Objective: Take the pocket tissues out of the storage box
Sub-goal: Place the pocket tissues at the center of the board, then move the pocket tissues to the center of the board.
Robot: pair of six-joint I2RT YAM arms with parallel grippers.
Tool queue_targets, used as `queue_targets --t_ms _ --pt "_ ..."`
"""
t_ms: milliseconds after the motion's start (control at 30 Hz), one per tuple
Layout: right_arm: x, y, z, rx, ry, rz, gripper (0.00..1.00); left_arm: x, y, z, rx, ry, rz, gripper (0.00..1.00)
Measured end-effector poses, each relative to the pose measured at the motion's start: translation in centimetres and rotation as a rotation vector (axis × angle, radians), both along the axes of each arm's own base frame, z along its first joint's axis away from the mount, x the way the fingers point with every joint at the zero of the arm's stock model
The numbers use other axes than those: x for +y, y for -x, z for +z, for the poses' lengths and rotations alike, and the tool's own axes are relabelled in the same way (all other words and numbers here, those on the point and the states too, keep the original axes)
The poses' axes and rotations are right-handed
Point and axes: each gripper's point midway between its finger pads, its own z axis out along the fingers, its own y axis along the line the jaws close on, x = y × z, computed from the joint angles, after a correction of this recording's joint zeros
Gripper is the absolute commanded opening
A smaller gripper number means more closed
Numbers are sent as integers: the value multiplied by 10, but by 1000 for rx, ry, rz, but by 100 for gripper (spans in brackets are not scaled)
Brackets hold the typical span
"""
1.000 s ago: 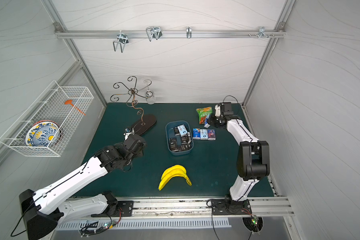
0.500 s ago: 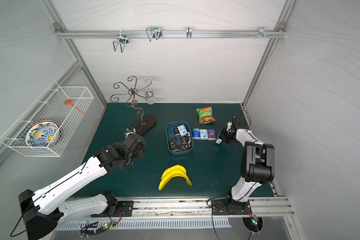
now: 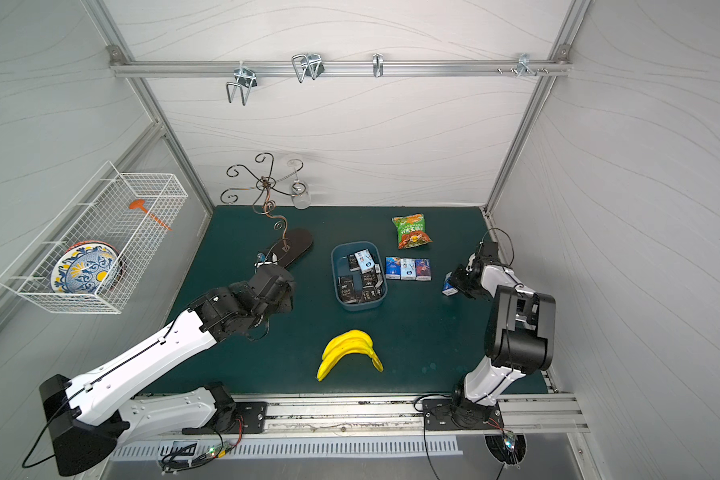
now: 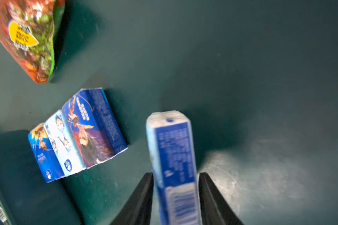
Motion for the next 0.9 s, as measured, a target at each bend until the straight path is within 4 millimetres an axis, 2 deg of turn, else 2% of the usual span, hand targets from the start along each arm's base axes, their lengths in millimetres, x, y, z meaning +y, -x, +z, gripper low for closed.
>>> queue_targets --t_ms 133,233,567,800,900 --pt "-8 0 13 -30 37 -19 47 0 0 2 -3 2 -1 40" --pt "-10 0 16 -35 50 -24 47 -1 -1 2 -4 3 -2 40" --pt "-24 7 5 0 54 -66 47 -1 0 2 -4 3 -2 40" --pt "-33 14 -1 24 48 -99 52 -2 1 2 -2 5 -8 40" --pt "-32 15 -8 41 40 -99 46 -2 1 3 -4 9 -10 40"
